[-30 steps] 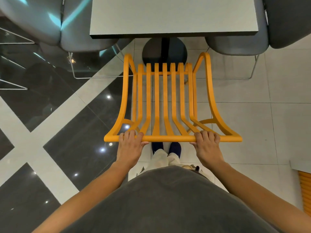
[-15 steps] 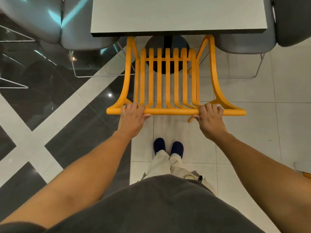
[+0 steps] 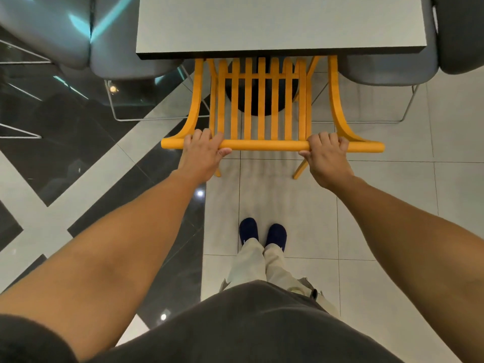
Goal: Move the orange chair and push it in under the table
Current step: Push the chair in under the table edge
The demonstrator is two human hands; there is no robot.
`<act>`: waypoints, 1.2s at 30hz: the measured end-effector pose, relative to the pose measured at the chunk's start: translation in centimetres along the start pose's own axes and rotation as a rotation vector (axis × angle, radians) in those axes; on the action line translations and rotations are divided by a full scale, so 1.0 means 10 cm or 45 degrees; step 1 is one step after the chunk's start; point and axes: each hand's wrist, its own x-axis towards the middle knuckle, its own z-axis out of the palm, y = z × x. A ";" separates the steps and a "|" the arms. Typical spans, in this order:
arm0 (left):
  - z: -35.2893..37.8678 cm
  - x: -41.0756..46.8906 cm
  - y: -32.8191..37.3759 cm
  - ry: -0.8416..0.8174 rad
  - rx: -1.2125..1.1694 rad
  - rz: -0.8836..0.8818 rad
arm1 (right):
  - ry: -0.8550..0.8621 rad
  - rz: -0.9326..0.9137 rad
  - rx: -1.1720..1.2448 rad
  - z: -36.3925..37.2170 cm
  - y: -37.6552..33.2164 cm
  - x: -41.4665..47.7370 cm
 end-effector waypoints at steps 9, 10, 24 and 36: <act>-0.07 0.45 -0.10 -0.030 -0.026 0.024 | 0.024 -0.024 0.042 -0.11 0.08 0.34; -0.05 0.43 -0.09 -0.035 -0.022 0.026 | 0.020 -0.026 0.037 -0.10 0.09 0.32; -0.04 0.37 0.14 -0.033 -0.041 0.045 | 0.010 -0.008 0.044 -0.10 0.31 0.29; -0.04 0.38 0.07 -0.012 0.037 -0.010 | 0.052 -0.013 0.022 -0.03 0.18 0.29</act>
